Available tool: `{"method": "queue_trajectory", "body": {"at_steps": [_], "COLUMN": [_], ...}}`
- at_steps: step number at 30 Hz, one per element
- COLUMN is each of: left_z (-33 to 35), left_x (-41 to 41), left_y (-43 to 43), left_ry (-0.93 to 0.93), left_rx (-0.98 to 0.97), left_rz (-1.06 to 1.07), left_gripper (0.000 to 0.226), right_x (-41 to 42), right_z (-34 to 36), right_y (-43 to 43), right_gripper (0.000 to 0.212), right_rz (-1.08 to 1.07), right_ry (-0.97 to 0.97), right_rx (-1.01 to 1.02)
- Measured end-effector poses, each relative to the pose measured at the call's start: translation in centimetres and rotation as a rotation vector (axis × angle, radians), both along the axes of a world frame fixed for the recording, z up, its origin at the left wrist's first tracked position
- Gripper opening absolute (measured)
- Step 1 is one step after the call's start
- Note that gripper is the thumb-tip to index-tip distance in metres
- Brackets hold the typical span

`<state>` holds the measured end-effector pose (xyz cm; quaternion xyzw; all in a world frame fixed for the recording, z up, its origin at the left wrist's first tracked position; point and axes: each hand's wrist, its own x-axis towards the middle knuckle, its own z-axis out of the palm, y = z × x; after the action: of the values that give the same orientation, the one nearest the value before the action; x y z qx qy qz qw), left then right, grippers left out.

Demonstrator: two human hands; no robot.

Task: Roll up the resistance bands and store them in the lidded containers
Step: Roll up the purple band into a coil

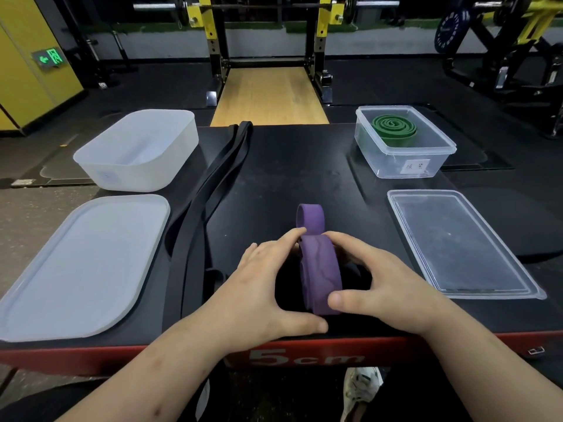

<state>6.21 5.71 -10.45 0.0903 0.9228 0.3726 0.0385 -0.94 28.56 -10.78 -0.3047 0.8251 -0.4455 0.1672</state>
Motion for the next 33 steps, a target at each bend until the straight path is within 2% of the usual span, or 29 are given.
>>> {"method": "queue_trajectory", "body": {"at_steps": [5, 8, 11, 17, 20, 27, 33], "left_z": [0.1, 0.1, -0.1, -0.5, -0.4, -0.1, 0.2], "left_x": [-0.2, -0.2, -0.3, -0.3, -0.5, -0.6, -0.5], "left_y": [0.1, 0.3, 0.3, -0.1, 0.0, 0.1, 0.2], "left_ry": [0.049, 0.043, 0.043, 0.042, 0.064, 0.056, 0.036], "left_rx": [-0.001, 0.000, 0.011, 0.021, 0.007, 0.012, 0.036], "left_rz": [0.031, 0.030, 0.013, 0.014, 0.053, 0.076, 0.045], "left_gripper": [0.093, 0.087, 0.087, 0.110, 0.105, 0.086, 0.079], "right_x": [-0.1, -0.3, -0.2, -0.6, -0.6, -0.6, -0.7], "right_z": [-0.4, -0.4, -0.4, -0.6, -0.7, -0.7, -0.4], "right_y": [0.2, 0.7, 0.7, -0.4, -0.7, 0.2, 0.0], "right_gripper": [0.092, 0.102, 0.098, 0.084, 0.084, 0.110, 0.105], "right_rz": [0.012, 0.070, 0.058, -0.039, -0.054, 0.082, 0.066], "right_ry": [0.009, 0.001, -0.011, 0.009, 0.005, -0.021, -0.004], "right_rx": [0.017, 0.039, 0.027, -0.028, -0.032, 0.067, 0.054]}}
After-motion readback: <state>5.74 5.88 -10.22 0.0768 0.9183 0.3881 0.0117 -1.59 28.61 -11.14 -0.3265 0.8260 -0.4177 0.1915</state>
